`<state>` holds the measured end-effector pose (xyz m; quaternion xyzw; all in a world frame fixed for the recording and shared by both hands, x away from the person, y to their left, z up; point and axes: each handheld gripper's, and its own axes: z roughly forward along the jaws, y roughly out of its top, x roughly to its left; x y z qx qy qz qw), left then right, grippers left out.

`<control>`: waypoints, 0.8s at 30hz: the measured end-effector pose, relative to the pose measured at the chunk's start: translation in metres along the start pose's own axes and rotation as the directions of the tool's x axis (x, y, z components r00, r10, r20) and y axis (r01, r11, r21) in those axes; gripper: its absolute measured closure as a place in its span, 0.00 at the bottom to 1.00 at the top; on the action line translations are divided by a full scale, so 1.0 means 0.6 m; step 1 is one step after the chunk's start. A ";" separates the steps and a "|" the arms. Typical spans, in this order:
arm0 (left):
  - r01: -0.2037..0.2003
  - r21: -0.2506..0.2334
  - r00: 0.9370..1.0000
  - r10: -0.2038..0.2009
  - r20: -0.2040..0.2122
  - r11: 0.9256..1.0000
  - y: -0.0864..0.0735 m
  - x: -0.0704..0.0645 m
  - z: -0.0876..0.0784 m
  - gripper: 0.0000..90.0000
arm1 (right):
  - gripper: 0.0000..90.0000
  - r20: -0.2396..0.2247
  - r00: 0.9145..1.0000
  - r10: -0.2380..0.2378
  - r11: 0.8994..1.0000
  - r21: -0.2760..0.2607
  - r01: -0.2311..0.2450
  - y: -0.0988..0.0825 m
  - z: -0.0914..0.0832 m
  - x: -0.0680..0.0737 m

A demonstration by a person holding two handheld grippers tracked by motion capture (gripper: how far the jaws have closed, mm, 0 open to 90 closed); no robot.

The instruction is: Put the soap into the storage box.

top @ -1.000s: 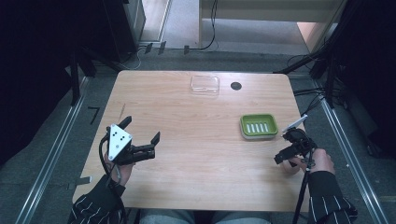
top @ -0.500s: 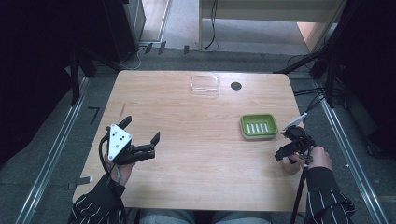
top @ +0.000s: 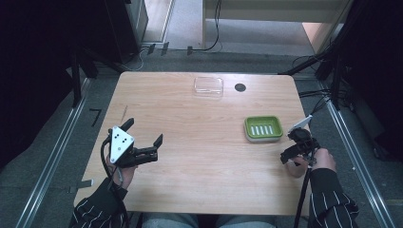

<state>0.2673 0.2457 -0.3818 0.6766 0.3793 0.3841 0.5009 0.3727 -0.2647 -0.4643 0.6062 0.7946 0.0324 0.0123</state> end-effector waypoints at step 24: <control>-0.001 -0.002 1.000 0.001 0.001 1.000 0.000 0.001 -0.001 0.00 | 0.35 0.011 1.000 0.021 1.000 0.022 -0.021 0.000 0.013 0.000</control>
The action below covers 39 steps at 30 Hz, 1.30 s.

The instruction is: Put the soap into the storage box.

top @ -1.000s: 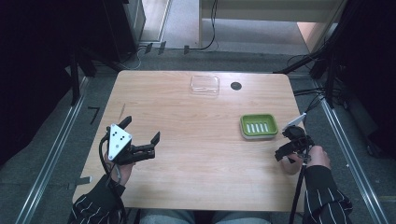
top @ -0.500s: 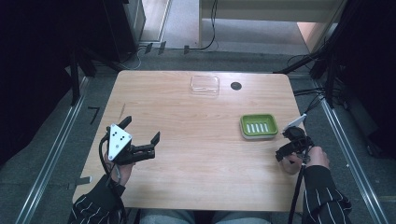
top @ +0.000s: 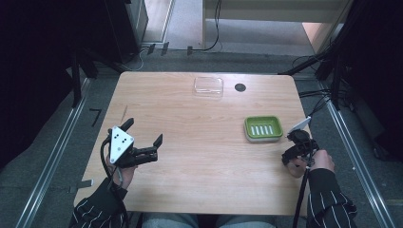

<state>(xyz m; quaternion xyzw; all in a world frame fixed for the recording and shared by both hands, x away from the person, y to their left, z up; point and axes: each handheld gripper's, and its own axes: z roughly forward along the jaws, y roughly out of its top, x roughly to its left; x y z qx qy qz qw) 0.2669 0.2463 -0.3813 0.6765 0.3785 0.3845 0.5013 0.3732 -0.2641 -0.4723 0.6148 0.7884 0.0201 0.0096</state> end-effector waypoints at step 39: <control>-0.005 0.001 1.000 0.005 0.002 1.000 0.000 0.000 0.000 0.00 | 0.37 0.013 0.999 -0.051 0.998 -0.023 0.052 -0.012 -0.027 0.000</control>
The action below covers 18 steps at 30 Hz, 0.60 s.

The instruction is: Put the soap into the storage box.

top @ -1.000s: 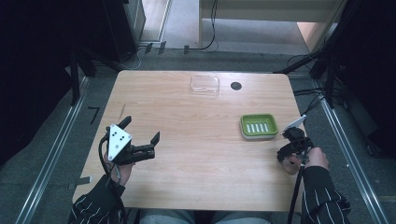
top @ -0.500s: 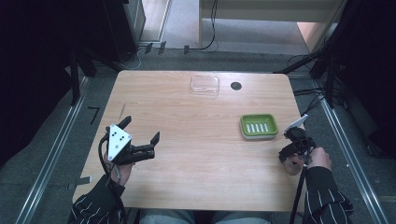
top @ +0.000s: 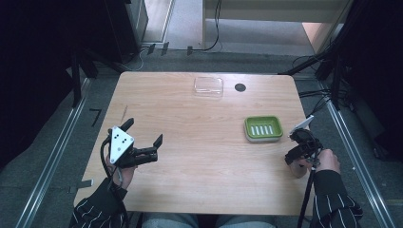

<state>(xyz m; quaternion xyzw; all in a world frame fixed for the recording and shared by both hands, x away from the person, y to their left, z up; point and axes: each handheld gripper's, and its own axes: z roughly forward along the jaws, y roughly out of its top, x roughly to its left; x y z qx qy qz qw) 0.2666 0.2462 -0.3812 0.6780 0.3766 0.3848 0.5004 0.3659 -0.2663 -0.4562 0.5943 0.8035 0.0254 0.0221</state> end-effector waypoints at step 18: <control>0.001 0.006 1.000 -0.001 0.002 1.000 -0.001 0.000 0.001 0.00 | 0.38 0.010 0.998 -0.062 0.998 -0.027 0.062 0.005 -0.021 0.021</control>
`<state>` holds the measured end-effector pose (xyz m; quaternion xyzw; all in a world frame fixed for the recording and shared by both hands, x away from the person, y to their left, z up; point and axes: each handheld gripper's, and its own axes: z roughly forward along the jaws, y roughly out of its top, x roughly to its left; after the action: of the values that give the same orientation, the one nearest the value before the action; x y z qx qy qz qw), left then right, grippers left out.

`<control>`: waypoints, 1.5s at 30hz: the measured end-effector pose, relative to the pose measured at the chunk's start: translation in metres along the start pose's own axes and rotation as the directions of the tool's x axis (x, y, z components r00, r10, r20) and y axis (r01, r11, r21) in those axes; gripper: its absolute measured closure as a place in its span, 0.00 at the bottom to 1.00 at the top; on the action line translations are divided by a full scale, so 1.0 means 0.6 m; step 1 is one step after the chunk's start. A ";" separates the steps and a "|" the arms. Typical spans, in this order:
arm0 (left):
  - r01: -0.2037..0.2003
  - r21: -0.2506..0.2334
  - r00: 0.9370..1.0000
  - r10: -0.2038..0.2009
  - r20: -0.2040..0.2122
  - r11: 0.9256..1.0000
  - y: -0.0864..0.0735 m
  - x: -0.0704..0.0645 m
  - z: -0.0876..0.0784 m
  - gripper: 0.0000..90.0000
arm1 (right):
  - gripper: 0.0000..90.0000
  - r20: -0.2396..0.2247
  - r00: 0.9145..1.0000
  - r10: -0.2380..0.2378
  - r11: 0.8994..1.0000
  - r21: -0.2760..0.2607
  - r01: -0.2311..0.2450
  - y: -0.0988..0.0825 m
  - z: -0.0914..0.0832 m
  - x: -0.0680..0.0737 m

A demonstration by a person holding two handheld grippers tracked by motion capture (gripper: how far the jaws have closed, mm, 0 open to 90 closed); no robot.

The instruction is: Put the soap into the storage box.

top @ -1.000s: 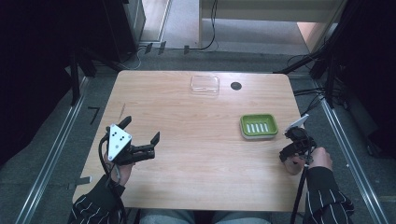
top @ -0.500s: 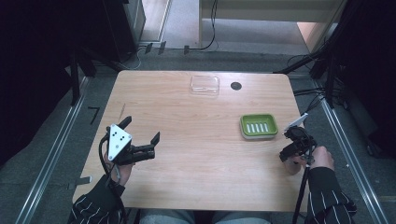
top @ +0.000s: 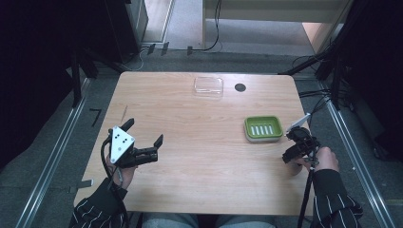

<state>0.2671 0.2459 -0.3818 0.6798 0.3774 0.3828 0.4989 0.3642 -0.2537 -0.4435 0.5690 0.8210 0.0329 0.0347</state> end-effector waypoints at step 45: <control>-0.001 0.005 1.000 0.001 0.001 1.000 -0.001 0.000 0.001 0.00 | 0.39 0.014 0.994 -0.108 0.991 -0.075 0.109 0.053 -0.051 0.043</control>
<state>0.2675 0.2457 -0.3822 0.6811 0.3779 0.3819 0.4974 0.3819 -0.2186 -0.4107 0.5220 0.8486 0.0594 0.0620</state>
